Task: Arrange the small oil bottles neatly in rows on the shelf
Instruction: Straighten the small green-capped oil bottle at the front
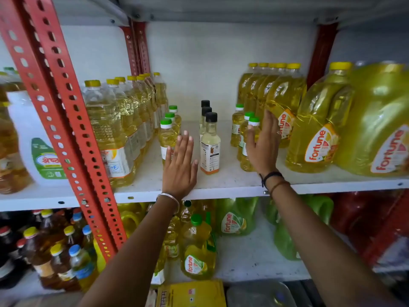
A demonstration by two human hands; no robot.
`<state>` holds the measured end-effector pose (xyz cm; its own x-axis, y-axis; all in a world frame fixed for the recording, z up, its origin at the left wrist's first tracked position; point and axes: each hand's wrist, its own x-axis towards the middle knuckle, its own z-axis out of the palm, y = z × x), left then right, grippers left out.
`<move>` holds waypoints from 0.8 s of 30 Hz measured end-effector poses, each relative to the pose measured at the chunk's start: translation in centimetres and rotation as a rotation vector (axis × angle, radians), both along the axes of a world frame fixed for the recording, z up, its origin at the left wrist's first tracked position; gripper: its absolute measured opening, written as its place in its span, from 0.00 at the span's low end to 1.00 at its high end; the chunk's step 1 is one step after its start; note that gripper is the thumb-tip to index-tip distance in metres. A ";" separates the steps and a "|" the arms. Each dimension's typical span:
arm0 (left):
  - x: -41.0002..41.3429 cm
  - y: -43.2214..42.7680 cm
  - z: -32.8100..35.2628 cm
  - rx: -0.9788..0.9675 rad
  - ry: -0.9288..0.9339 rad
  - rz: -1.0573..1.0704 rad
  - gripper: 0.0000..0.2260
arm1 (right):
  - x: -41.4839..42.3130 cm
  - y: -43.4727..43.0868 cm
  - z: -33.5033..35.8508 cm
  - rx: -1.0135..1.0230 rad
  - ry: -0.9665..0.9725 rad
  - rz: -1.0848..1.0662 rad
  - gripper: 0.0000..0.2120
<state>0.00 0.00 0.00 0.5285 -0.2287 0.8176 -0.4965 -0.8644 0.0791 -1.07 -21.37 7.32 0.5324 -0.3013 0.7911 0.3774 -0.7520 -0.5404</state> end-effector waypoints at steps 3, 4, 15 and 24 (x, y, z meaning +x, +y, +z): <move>-0.1 0.0 0.3 -0.055 0.032 0.036 0.27 | 1.2 -1.1 0.4 0.119 0.061 0.035 0.23; -0.2 -0.1 0.2 -0.045 0.048 0.046 0.27 | 1.4 -1.5 0.7 0.169 0.125 0.068 0.21; -0.3 -0.2 0.0 -0.015 0.068 0.028 0.26 | 3.0 -4.2 1.6 0.134 0.322 0.014 0.15; -0.5 -0.3 0.0 -0.016 0.087 0.028 0.26 | 2.4 -3.7 2.2 0.164 0.332 -0.040 0.24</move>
<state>-0.45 -0.29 0.04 0.6037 -0.1997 0.7718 -0.4625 -0.8763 0.1350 1.38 -25.03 9.50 0.7375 -0.4350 0.5166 0.1333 -0.6561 -0.7428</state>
